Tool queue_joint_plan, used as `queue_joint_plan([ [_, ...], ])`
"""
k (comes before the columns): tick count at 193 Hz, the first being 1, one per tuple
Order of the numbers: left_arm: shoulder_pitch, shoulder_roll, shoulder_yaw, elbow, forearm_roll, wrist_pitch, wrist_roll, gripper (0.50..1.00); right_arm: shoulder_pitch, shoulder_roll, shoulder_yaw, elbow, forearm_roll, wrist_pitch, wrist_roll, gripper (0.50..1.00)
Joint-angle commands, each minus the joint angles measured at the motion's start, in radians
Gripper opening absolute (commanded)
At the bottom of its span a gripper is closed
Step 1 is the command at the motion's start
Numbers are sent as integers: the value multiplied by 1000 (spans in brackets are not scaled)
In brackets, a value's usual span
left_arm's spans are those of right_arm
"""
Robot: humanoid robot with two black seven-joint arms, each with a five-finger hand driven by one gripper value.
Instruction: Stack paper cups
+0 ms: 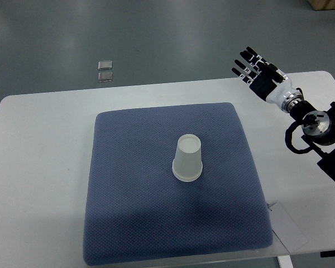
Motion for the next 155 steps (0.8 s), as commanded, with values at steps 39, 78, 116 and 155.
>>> queue_joint_plan([
  [39,0,0,0,0,-1,0,0,1000,-2,2,-19,-2,-23,29,17,899],
  [78,0,0,0,0,1,0,0,1000,9,3,-55,-2,-106,29,14,901],
  [116,0,0,0,0,1,0,0,1000,51,44,-80,-28,-161,13,11,901],
  [155,0,0,0,0,1,0,0,1000,72,91,-80,-61,-162,13,11,899],
])
